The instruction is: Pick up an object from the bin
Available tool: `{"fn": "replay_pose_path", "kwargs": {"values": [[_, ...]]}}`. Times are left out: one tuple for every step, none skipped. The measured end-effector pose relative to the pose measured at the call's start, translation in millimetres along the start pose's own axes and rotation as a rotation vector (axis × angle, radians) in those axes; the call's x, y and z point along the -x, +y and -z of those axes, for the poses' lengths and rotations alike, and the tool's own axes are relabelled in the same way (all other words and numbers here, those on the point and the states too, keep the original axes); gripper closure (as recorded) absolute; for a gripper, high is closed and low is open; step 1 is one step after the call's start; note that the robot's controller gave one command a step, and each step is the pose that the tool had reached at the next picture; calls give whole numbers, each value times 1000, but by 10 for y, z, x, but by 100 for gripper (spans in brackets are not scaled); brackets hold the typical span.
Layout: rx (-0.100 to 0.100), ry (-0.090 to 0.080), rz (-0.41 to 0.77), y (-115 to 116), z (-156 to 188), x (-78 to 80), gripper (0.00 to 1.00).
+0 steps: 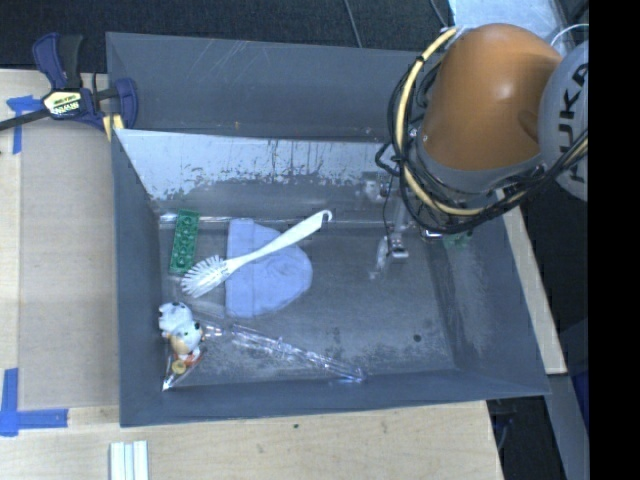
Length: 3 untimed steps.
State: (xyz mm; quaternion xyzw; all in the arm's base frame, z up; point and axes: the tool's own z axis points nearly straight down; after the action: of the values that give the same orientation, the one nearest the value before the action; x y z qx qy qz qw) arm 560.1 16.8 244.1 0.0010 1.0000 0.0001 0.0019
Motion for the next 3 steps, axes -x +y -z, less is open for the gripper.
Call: {"fn": "replay_pose_path", "kwargs": {"values": [[0,0,0,0,0,0,0],[0,-6,-13,17,-70,25,0],[0,-7,153,275,-804,217,0]]}}
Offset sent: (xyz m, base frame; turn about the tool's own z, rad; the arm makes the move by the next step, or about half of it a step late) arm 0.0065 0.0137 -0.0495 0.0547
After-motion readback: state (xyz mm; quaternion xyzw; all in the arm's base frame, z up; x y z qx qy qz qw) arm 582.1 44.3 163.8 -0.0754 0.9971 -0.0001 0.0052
